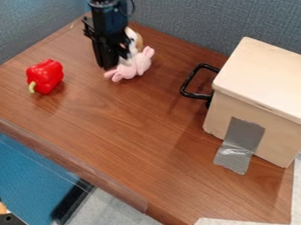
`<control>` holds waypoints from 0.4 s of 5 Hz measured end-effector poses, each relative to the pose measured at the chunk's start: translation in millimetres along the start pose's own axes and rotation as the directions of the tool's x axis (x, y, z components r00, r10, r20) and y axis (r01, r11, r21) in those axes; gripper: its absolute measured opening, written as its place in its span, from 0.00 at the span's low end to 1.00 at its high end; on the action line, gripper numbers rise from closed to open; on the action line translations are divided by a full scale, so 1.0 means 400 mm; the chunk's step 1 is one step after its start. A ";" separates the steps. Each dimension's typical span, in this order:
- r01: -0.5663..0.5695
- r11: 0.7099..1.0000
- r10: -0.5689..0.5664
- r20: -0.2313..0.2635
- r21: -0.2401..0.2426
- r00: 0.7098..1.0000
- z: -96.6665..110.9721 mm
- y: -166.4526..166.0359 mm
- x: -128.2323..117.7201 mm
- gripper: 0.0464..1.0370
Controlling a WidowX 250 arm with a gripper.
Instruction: Moved the object to center of the table.
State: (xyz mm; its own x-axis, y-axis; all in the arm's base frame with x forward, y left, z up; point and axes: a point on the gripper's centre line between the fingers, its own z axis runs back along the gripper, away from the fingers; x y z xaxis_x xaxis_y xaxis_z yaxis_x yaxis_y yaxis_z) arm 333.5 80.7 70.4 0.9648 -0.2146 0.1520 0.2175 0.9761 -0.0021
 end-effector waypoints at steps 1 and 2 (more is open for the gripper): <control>0.035 0.999 -0.036 -0.027 -0.041 0.999 0.004 -0.068 -0.073 0.06; 0.052 0.998 -0.055 -0.090 -0.028 0.994 -0.037 -0.092 -0.146 0.06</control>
State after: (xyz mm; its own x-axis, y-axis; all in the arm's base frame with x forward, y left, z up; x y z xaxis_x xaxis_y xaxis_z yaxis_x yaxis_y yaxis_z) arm 271.5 56.8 46.9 0.9608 -0.2699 0.0626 0.2717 0.9621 -0.0220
